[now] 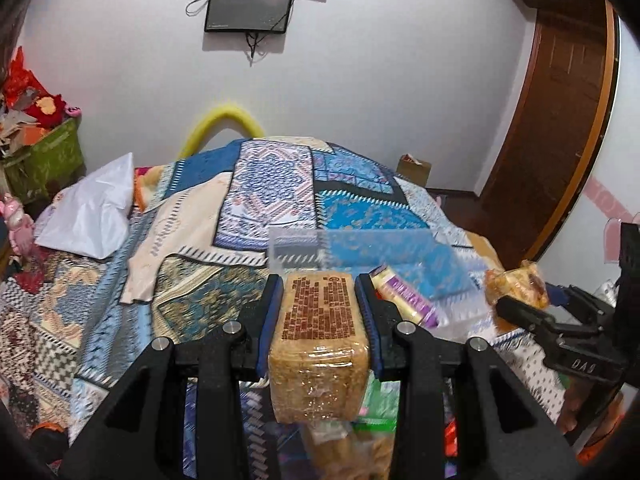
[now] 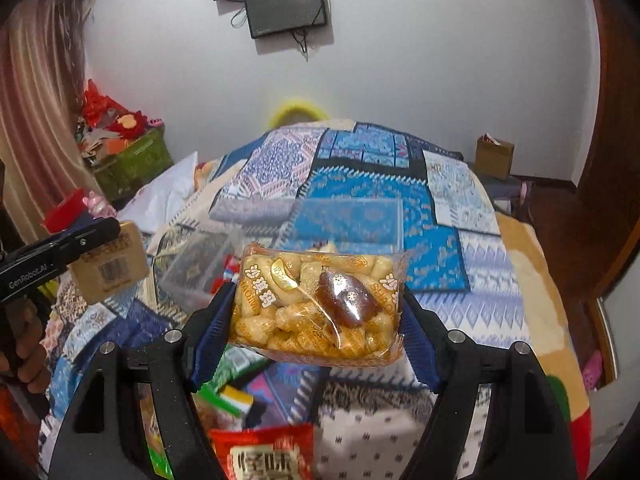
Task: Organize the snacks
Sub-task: 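Lower both held snacks into the clear box and release them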
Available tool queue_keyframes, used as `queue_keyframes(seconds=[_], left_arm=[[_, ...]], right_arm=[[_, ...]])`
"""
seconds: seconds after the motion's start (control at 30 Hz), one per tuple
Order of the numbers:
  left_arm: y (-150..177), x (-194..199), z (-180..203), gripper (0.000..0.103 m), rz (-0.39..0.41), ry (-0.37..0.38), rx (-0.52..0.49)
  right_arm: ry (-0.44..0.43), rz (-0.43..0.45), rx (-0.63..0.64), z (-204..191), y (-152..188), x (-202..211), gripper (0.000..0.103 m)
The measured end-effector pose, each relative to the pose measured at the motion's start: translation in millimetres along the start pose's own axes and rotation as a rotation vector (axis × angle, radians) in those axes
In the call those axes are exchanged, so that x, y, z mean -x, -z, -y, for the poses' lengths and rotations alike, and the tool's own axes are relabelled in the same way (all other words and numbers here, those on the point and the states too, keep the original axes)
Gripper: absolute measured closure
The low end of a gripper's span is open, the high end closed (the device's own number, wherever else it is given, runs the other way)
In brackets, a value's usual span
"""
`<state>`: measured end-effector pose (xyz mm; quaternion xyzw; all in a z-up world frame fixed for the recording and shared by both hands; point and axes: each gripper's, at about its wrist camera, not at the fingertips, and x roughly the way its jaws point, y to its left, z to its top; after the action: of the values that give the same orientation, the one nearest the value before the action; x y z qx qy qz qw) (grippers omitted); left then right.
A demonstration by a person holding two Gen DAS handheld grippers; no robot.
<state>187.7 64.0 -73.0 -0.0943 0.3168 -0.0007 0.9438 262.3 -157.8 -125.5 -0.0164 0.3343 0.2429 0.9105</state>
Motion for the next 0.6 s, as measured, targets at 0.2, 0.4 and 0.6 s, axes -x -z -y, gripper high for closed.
queue_keyframes(seconds=[0.2, 0.4, 0.6], left_arm=[[-17, -41, 9, 0.067, -0.014, -0.003, 0.002], [-24, -83, 9, 0.067, -0.048, -0.012, 0.012], [-19, -117, 5, 0.067, -0.09, -0.042, 0.008]], right_arm=[[-0.013, -0.013, 0.002, 4, -13, -22, 0.029], [-0.025, -0.072, 0.017, 4, -20, -57, 0.029], [-0.032, -0.135, 0.043, 0, -21, -86, 0.029]])
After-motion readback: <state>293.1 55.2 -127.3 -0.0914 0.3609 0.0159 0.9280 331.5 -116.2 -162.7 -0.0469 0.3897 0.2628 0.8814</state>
